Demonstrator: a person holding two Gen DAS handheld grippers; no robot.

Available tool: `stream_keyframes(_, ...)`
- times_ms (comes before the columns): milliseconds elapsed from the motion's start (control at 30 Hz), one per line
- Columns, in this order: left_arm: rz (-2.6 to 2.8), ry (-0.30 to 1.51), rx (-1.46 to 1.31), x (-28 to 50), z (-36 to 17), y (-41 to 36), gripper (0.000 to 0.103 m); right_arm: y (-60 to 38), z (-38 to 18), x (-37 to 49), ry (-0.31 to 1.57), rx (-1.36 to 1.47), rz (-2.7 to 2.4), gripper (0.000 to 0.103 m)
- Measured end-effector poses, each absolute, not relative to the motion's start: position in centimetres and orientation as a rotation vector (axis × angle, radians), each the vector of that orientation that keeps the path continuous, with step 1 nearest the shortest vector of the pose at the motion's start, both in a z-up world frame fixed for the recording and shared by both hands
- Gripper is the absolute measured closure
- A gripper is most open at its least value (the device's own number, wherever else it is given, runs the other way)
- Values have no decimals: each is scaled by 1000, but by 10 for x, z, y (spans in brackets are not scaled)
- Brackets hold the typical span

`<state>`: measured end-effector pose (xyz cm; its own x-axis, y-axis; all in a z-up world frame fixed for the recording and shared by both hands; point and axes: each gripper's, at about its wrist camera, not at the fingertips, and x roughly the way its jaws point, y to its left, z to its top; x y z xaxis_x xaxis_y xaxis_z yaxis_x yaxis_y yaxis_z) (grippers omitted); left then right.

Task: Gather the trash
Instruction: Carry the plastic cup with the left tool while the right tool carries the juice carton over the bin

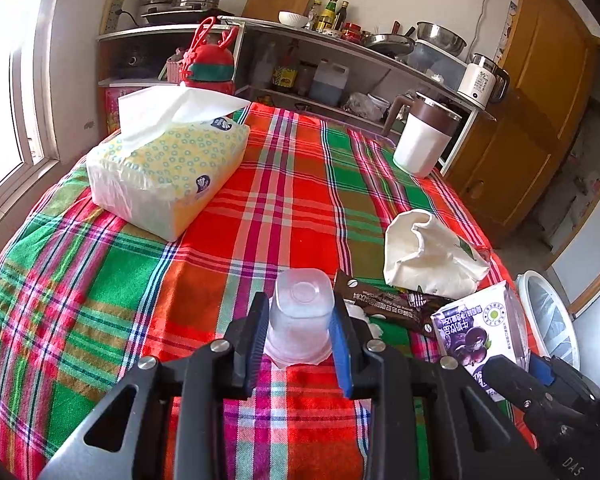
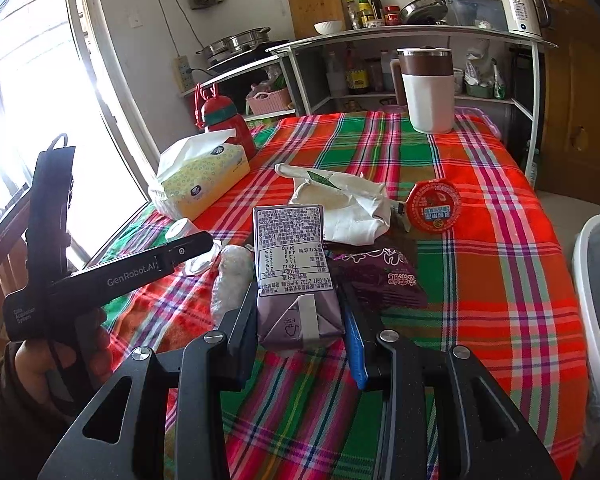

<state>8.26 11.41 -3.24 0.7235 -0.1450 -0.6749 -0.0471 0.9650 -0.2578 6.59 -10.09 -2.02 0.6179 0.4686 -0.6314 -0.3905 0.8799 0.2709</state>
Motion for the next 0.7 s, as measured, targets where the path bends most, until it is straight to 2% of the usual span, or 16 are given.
stream_keyframes(700,-211,675,-186,68,19,45,72,-168,23,46,633,211,413,65)
